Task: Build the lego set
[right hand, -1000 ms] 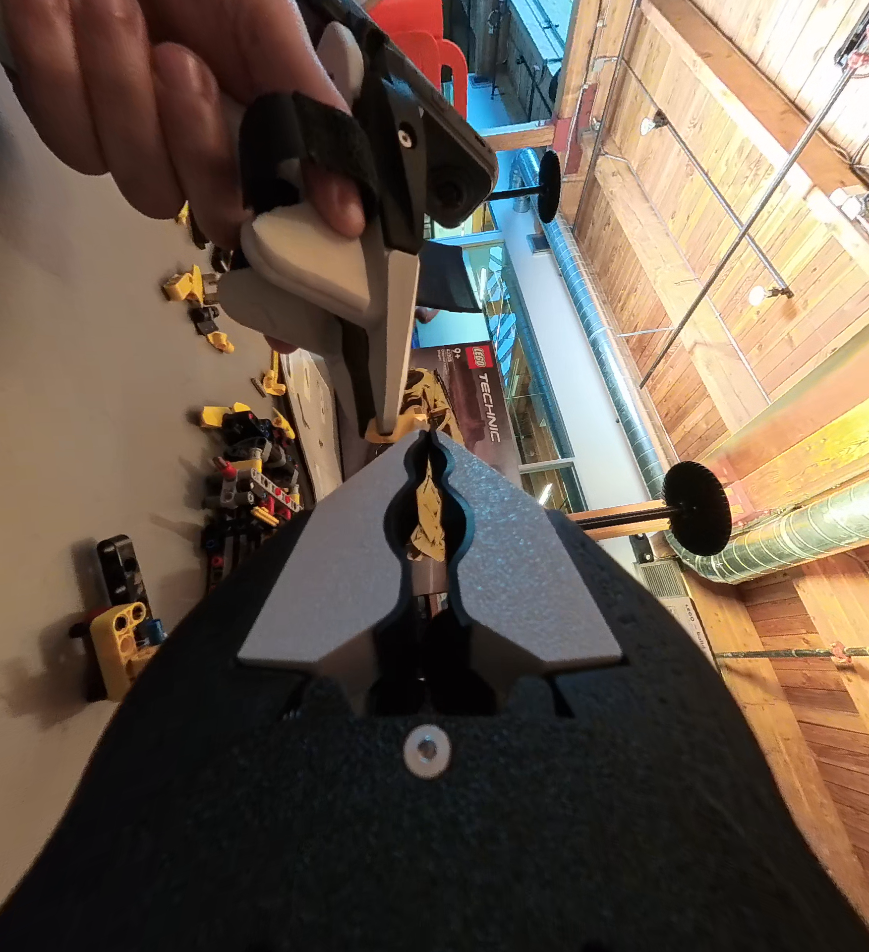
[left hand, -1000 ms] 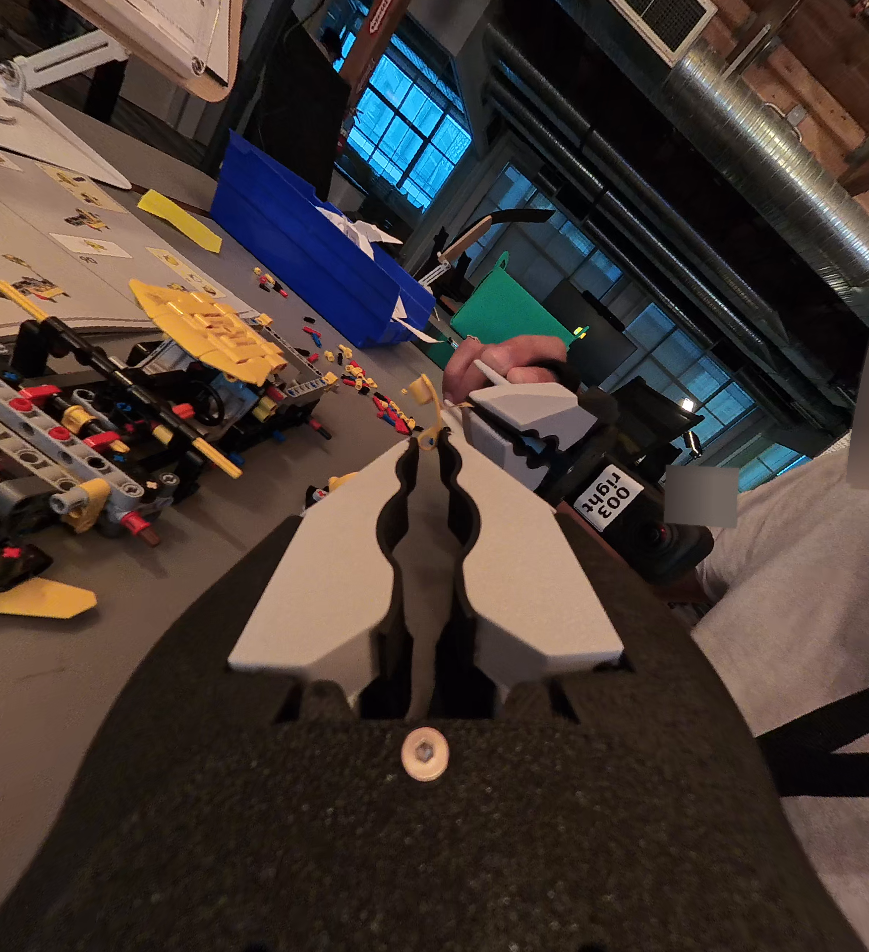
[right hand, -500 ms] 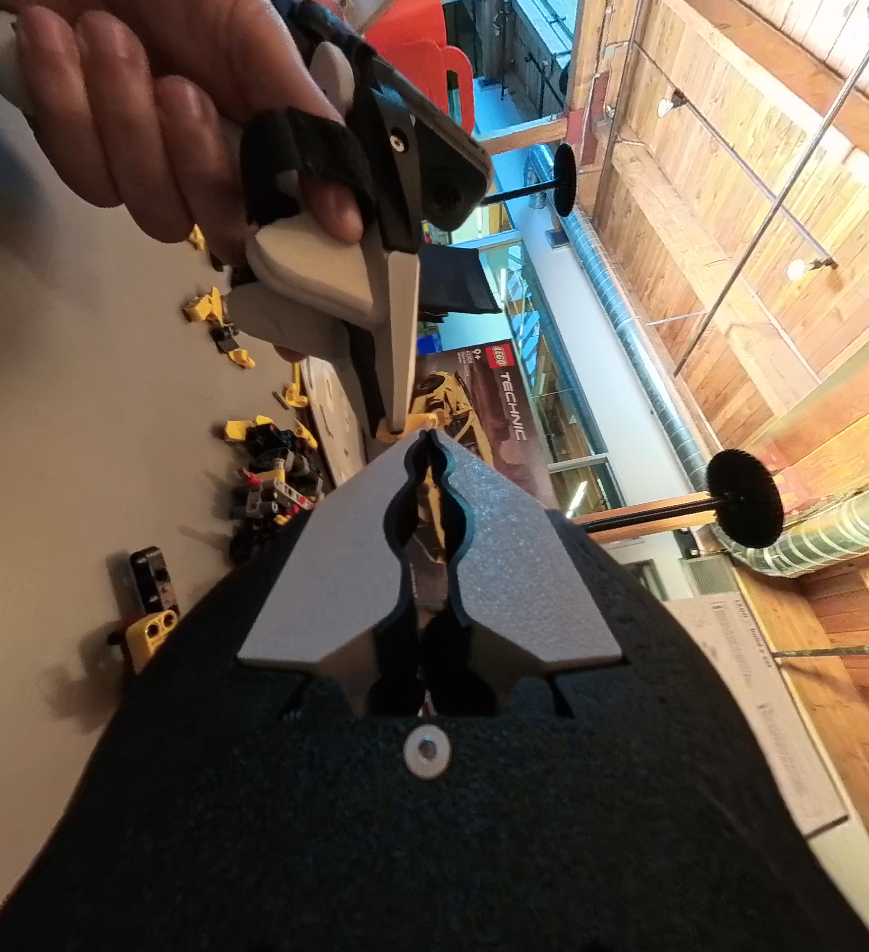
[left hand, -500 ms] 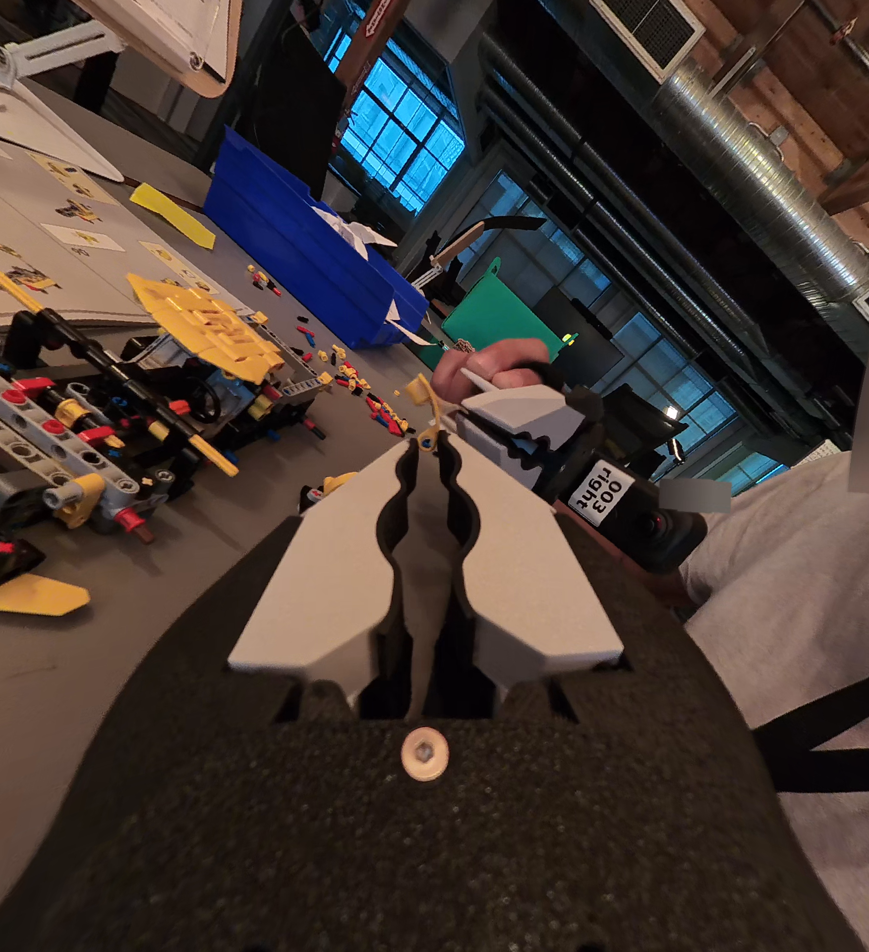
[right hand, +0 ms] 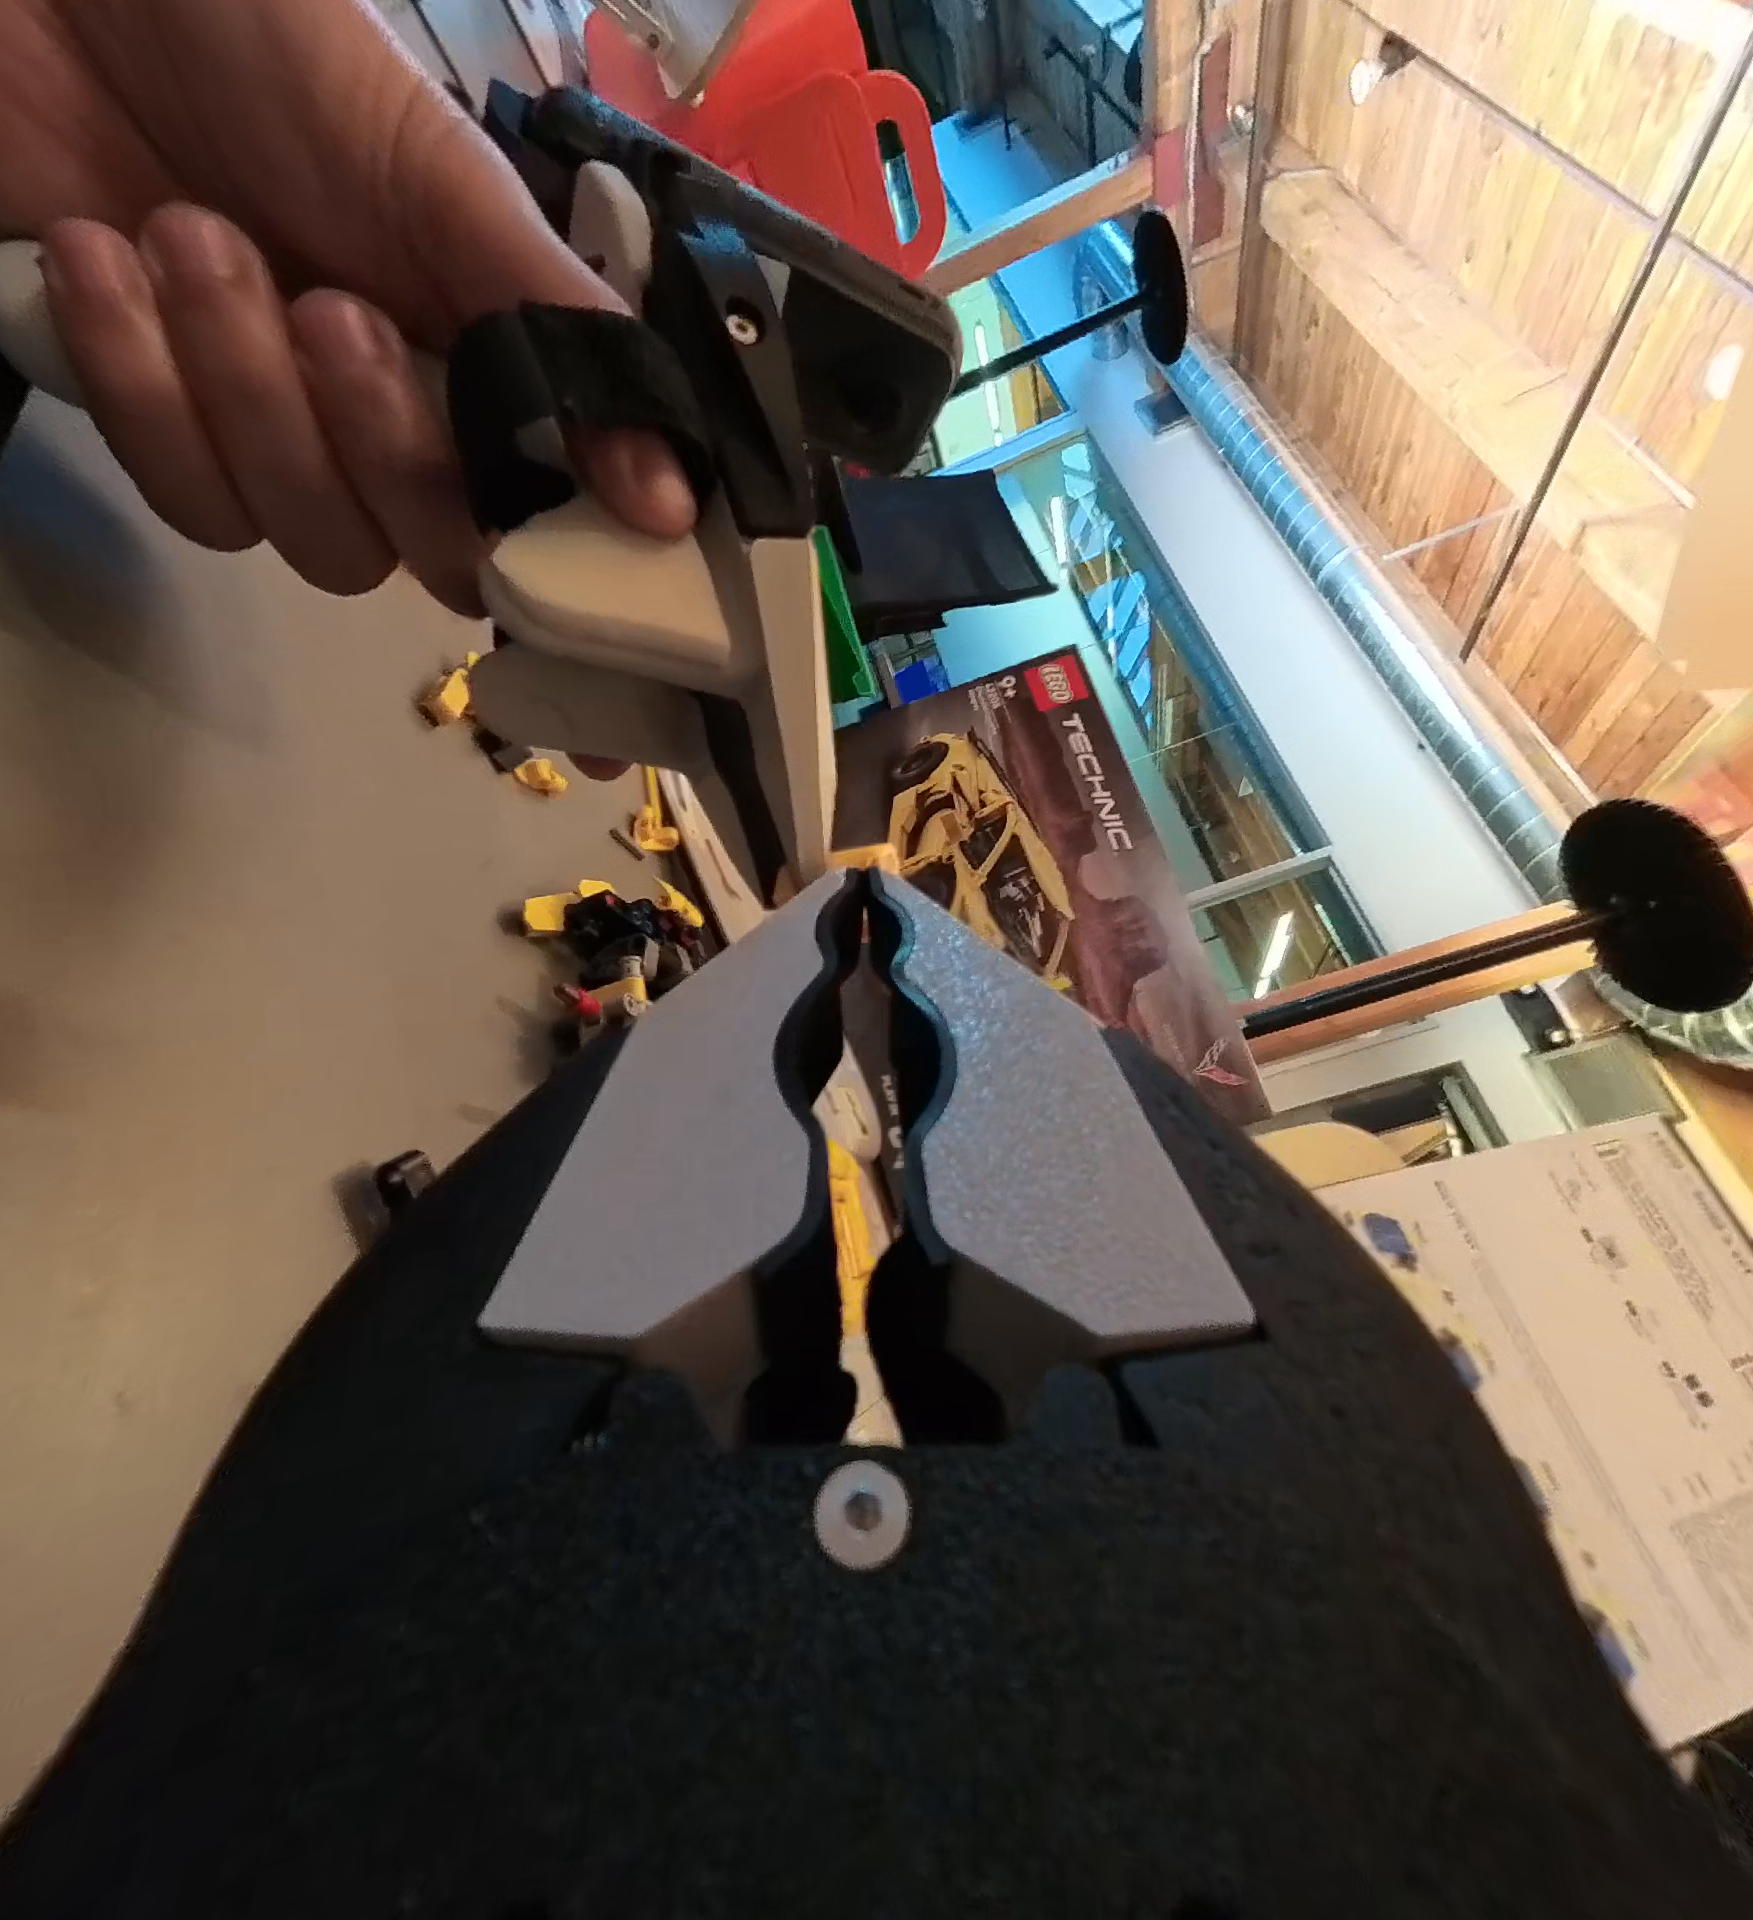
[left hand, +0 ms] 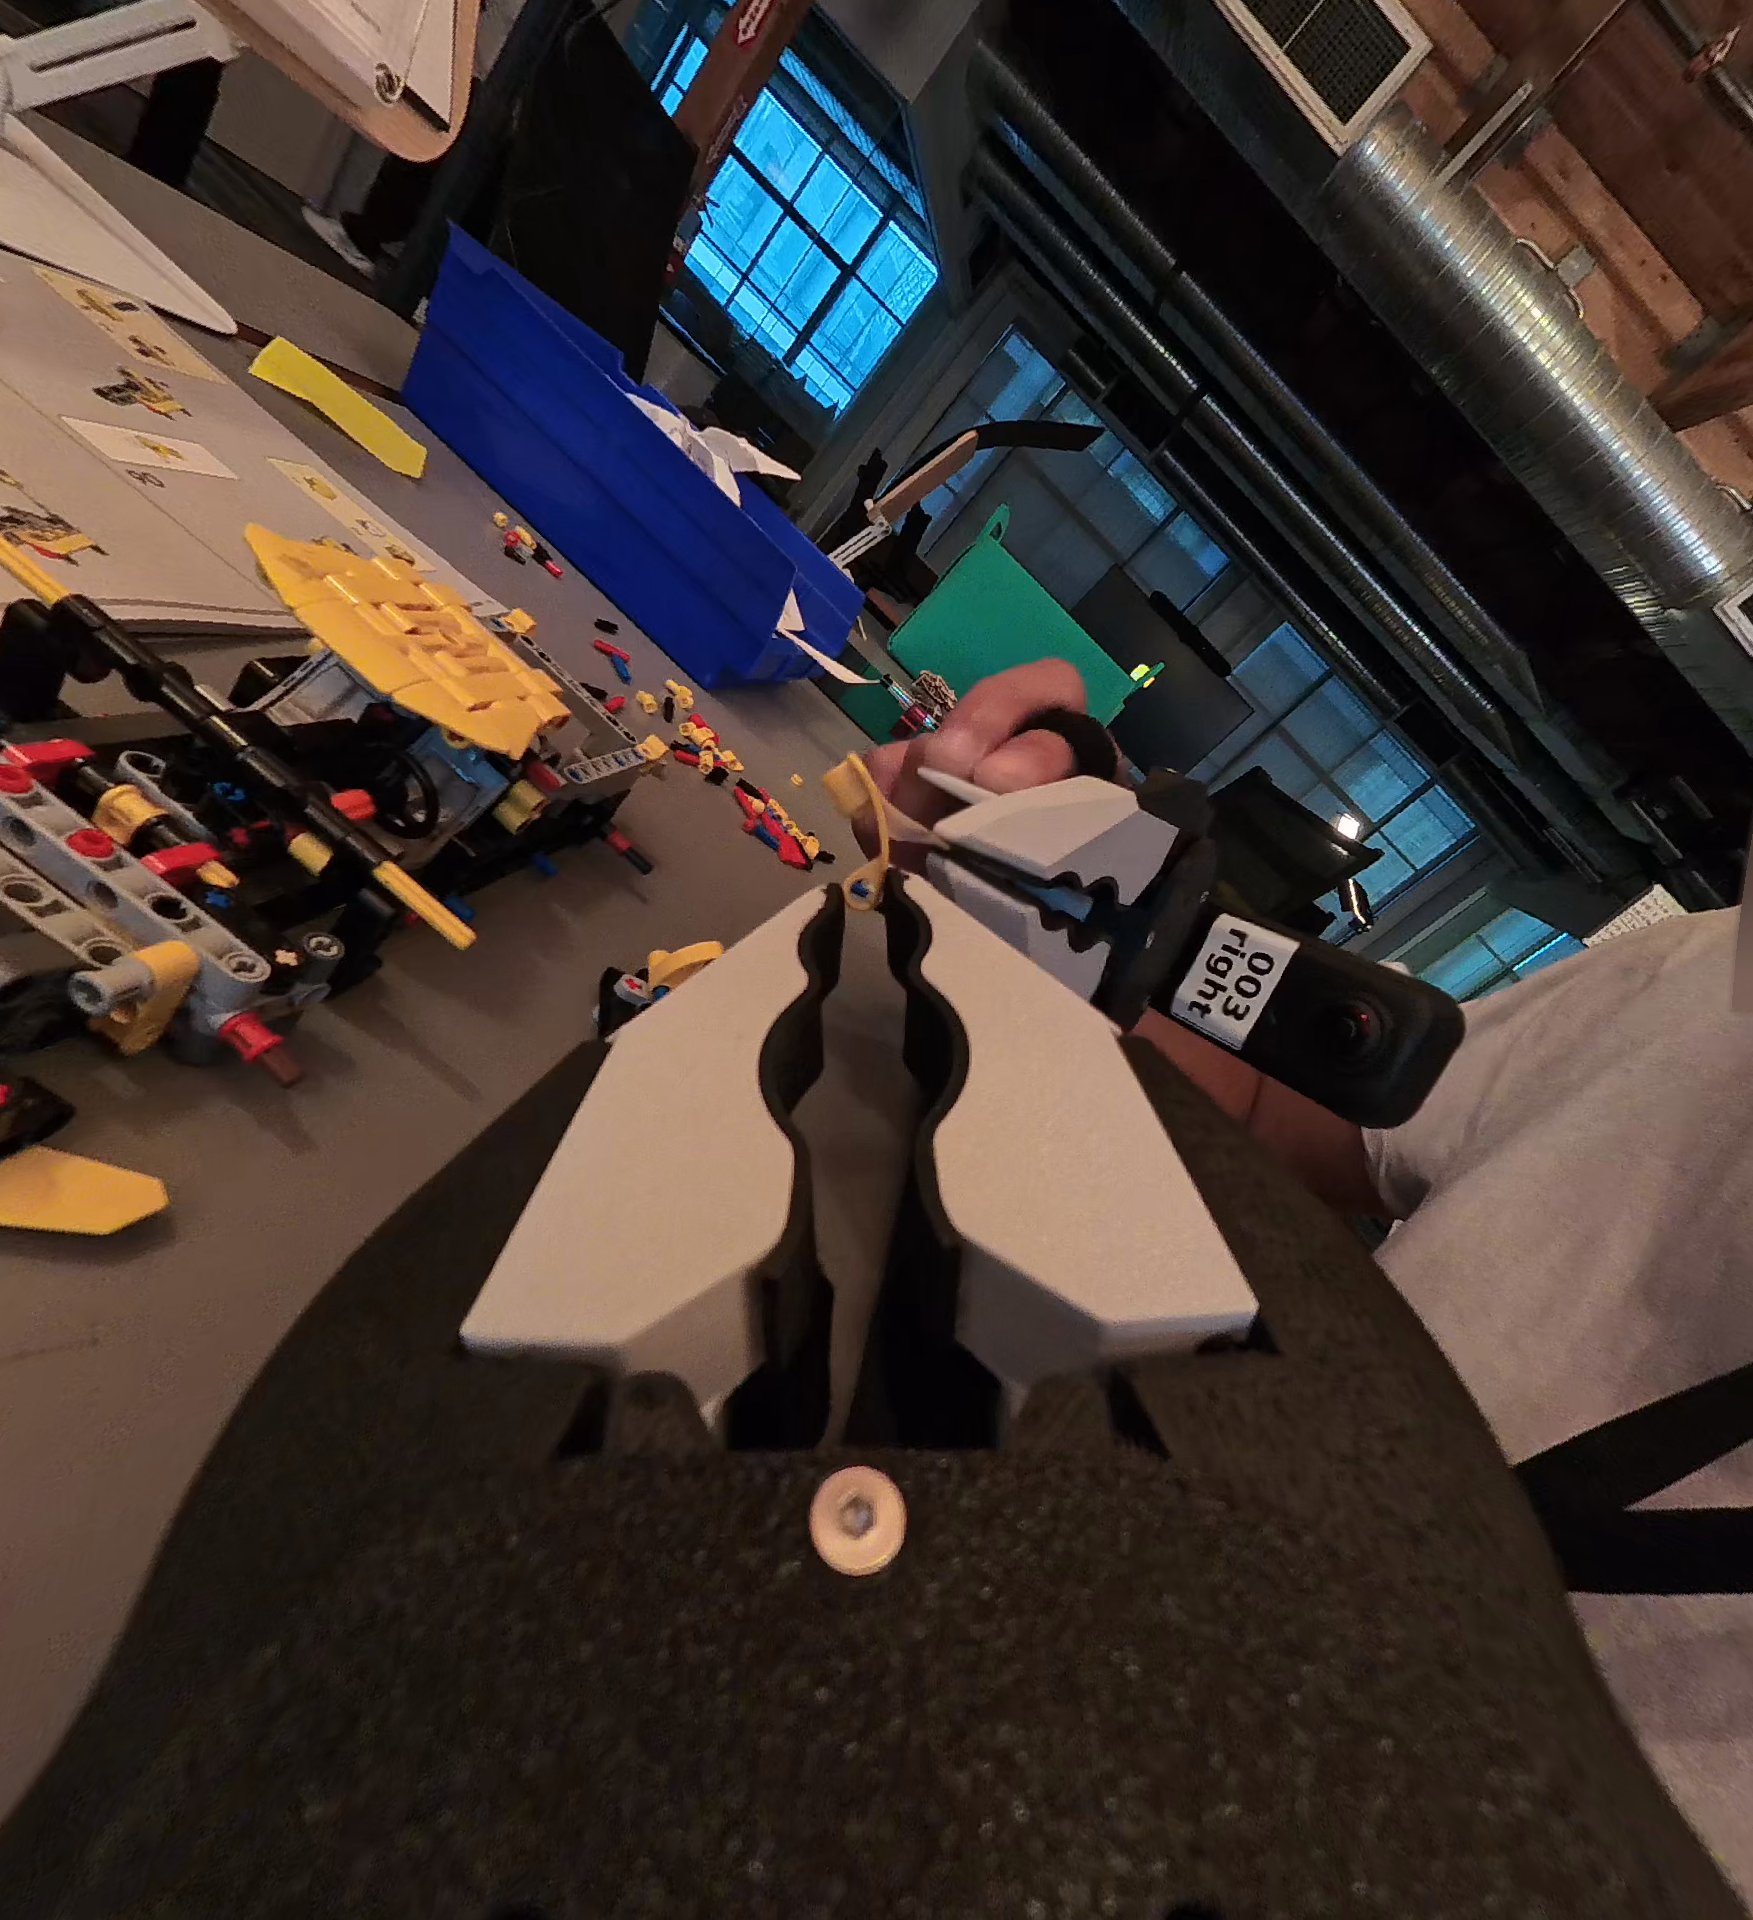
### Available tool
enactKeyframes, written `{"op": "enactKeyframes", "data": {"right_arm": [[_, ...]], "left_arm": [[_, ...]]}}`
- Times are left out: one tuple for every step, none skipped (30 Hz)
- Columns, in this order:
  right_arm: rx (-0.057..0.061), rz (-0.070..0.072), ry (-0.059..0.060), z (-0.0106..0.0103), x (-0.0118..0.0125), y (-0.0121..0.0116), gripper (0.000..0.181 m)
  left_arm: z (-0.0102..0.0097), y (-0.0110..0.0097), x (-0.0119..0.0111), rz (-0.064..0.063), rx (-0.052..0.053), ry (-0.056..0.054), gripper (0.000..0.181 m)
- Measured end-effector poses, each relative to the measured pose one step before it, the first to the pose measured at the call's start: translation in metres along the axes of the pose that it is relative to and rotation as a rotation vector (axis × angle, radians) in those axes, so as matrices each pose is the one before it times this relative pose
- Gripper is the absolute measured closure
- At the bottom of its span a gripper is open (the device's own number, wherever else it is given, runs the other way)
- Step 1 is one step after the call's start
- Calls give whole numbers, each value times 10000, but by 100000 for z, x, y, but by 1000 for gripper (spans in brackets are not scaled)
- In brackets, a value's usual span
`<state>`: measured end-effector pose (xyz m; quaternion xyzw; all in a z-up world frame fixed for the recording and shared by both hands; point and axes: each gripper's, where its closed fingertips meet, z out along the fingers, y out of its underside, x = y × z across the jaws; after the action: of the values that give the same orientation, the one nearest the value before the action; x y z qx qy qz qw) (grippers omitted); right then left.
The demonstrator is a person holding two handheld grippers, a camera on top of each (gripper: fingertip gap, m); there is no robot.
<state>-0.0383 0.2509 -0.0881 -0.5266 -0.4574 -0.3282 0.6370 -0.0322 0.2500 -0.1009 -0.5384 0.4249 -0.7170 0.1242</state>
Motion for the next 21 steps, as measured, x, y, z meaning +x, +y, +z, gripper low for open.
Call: {"op": "enactKeyframes", "data": {"right_arm": [[-54, 163, -167, 40, -247, 8, 181], [7, 161, -155, 49, -266, -15, 181], [-1, 78, -35, 19, -93, 1, 179], [-40, 74, 6, -14, 21, 54, 178], [3, 211, -22, -68, 57, -42, 176], [45, 272, -267, -64, -228, -85, 169], [-12, 361, -470, -30, -503, 3, 164], [-64, 450, -266, 40, -241, 77, 160], [4, 355, -166, 14, -68, -20, 157], [177, 336, -21, -110, 200, -244, 154], [316, 632, 65, -209, 540, -355, 154], [290, 1039, -117, -179, 569, -217, 154], [217, 1353, -243, -150, 645, -77, 152], [325, 1545, -474, -236, 526, -287, 151], [466, 1609, -557, -358, 506, -547, 150], [499, 1601, -586, -377, 393, -649, 151], [336, 1474, -672, -262, 122, -412, 153], [257, 1364, -359, -112, 373, -266, 150], [175, 1176, -180, 25, 413, -101, 149], [-15, 938, -402, 168, -61, 237, 149], [-103, 678, -531, 258, -402, 308, 145]], "left_arm": [[3, 3, -13, 6, -3, -15, 174], [21, 53, 12, -6, -32, 12, 174], [35, 53, 7, 18, -35, -7, 174], [7, 24, -5, 40, -15, -28, 174], [18, 1, 48, 27, -5, 11, 174], [-63, -109, -53, 1, 78, -33, 174], [-130, -220, -88, -61, 131, -11, 174], [-153, -202, -59, -119, 123, 34, 174], [-102, -141, -32, -136, 91, 65, 174], [-74, -118, -11, -104, 71, 58, 174], [-53, -95, 18, -55, 55, 52, 174], [-32, -66, 73, -23, 41, 61, 174], [-23, -84, 133, 31, 54, 59, 174], [-27, -75, 183, 99, 47, 56, 174], [-11, -57, 285, 141, 31, 92, 174], [28, -36, 348, 199, 26, 96, 174], [57, 14, 355, 285, -1, 56, 174], [90, 40, 434, 360, -28, 66, 174], [99, 57, 555, 398, -32, 109, 174], [128, 91, 536, 427, -50, 78, 174], [138, 134, 389, 429, -75, 0, 174]]}}
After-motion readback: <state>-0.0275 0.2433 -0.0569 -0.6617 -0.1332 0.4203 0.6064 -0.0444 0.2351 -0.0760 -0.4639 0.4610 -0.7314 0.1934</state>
